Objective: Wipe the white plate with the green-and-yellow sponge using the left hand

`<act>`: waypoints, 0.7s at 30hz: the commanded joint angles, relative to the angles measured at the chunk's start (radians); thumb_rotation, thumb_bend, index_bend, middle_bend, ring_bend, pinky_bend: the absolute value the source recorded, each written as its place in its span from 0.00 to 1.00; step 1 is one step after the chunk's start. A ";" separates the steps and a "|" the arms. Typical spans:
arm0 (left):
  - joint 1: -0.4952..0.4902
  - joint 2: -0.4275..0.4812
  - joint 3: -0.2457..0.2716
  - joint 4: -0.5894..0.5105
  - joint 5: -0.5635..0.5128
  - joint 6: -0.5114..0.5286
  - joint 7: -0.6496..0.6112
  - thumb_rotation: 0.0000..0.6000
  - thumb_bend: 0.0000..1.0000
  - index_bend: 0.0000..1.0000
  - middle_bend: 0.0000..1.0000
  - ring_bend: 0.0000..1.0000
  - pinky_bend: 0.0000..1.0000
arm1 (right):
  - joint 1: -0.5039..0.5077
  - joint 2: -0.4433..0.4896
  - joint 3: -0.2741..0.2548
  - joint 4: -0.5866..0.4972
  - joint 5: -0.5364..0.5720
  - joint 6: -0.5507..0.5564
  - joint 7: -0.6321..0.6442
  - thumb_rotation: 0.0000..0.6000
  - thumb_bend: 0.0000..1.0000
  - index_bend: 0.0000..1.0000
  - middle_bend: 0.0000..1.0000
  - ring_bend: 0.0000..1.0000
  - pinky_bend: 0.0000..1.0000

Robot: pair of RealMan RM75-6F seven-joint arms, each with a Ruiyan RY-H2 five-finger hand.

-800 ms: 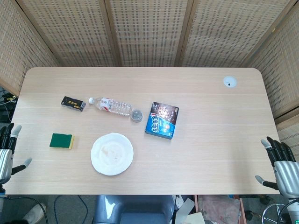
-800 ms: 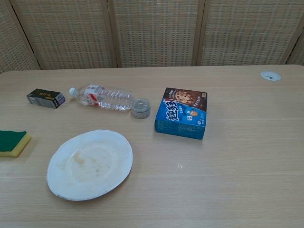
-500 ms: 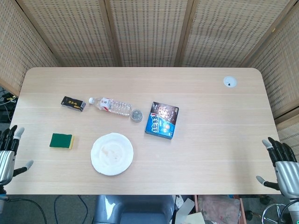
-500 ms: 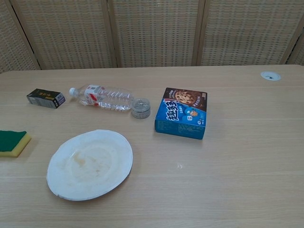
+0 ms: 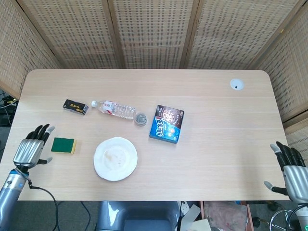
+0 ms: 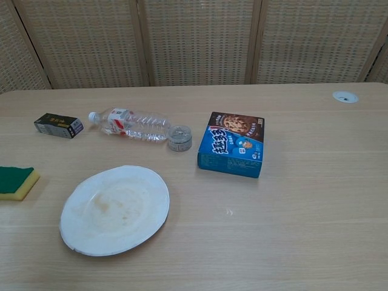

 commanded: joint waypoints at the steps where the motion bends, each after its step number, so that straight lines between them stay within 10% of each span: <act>1: -0.101 -0.143 0.027 0.222 0.043 -0.117 -0.104 1.00 0.00 0.22 0.13 0.11 0.24 | 0.003 -0.003 0.002 0.000 0.008 -0.006 -0.006 1.00 0.00 0.00 0.00 0.00 0.00; 21: -0.171 -0.311 0.057 0.478 0.059 -0.182 -0.198 1.00 0.00 0.31 0.27 0.20 0.31 | 0.011 -0.014 0.006 0.007 0.018 -0.021 -0.002 1.00 0.00 0.00 0.00 0.00 0.00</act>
